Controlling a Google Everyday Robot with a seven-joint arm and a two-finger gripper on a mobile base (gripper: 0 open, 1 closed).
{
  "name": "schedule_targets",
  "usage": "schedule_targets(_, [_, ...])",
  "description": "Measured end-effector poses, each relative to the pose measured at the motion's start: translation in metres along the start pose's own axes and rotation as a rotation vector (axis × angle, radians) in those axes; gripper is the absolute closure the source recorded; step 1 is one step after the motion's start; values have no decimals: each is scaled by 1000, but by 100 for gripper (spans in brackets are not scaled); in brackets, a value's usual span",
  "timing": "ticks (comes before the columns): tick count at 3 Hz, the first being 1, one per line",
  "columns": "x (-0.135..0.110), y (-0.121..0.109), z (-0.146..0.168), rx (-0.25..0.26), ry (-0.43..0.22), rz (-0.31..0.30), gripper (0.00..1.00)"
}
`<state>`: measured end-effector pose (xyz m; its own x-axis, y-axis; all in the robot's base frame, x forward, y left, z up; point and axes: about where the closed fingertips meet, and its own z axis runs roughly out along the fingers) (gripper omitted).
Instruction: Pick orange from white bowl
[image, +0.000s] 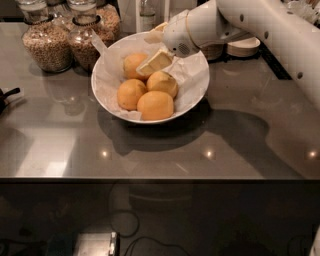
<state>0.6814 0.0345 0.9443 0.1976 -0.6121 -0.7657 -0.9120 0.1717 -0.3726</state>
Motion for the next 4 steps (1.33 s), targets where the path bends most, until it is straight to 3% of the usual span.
schedule_targets(2, [18,4,30,-45,7,42,31])
schedule_targets(4, [32,-10,40,-21,17,74,38])
